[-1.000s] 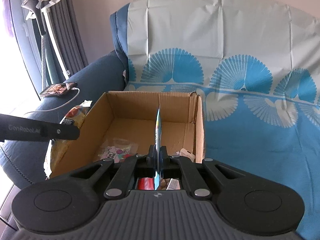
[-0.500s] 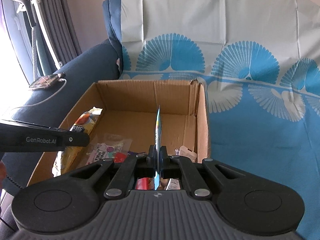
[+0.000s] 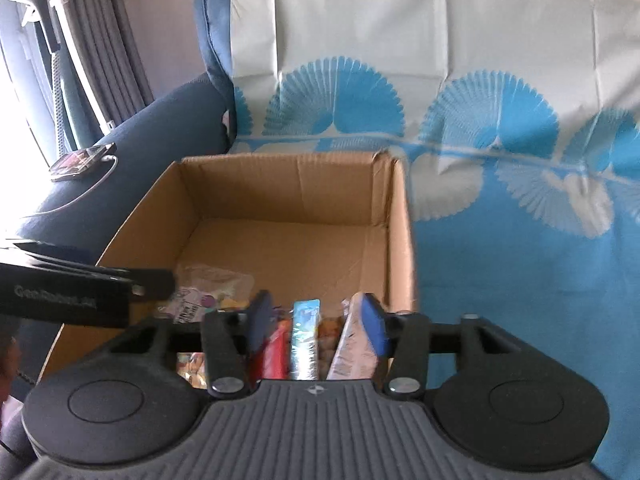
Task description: Organize snacks
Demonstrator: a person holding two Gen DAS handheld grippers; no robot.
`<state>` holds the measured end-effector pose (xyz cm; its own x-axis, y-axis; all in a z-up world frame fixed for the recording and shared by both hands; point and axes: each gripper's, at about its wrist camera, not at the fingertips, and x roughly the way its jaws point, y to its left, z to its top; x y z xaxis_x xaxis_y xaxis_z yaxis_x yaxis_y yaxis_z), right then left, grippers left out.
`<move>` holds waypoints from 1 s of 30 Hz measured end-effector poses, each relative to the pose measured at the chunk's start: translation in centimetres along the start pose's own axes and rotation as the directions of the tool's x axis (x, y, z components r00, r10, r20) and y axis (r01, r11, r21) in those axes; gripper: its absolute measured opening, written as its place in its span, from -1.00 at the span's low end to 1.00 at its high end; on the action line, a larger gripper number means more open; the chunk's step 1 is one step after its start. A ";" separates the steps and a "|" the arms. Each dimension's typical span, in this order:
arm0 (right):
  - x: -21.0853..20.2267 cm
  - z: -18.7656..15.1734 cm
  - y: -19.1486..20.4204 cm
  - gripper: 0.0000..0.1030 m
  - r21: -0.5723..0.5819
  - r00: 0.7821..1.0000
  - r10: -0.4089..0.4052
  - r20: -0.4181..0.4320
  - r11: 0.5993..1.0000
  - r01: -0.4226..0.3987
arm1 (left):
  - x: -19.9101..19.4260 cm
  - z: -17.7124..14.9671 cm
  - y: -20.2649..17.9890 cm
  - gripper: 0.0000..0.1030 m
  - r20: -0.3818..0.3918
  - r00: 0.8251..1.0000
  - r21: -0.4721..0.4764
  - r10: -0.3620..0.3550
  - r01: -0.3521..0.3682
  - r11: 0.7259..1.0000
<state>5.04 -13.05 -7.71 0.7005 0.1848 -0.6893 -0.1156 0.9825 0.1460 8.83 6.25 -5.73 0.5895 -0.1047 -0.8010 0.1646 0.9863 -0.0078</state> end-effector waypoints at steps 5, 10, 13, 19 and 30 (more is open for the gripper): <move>-2.5 -1.3 0.0 0.24 -0.020 1.000 0.004 -0.017 1.000 -0.005 | -2.0 -1.9 0.8 1.00 -0.050 0.999 -0.031 -0.004 0.002 1.000; -5.3 -2.7 1.2 0.39 -0.027 0.999 0.013 -0.039 1.000 -0.014 | -4.9 -3.9 0.6 1.00 -0.082 0.996 -0.096 -0.025 0.017 0.995; -7.3 -3.3 2.0 0.47 -0.049 1.000 -0.001 -0.029 0.999 0.000 | -6.6 -5.0 0.3 1.00 -0.086 0.996 -0.122 -0.028 0.018 0.992; -11.6 -5.2 3.0 0.51 -0.047 1.000 -0.025 0.007 0.999 0.026 | -10.3 -7.5 -0.2 1.00 -0.062 0.998 -0.133 -0.004 -0.004 0.991; -18.0 -8.3 3.8 0.55 -0.043 0.992 -0.056 0.111 0.997 0.061 | -15.8 -10.3 -2.0 1.00 0.021 0.999 -0.066 0.048 -0.046 0.997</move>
<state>-13.80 -12.47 -0.63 0.7795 0.1255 -0.6137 -0.1022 0.9921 0.0730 -8.92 7.26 0.81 0.6130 -0.0601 -0.7878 0.0847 0.9964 -0.0101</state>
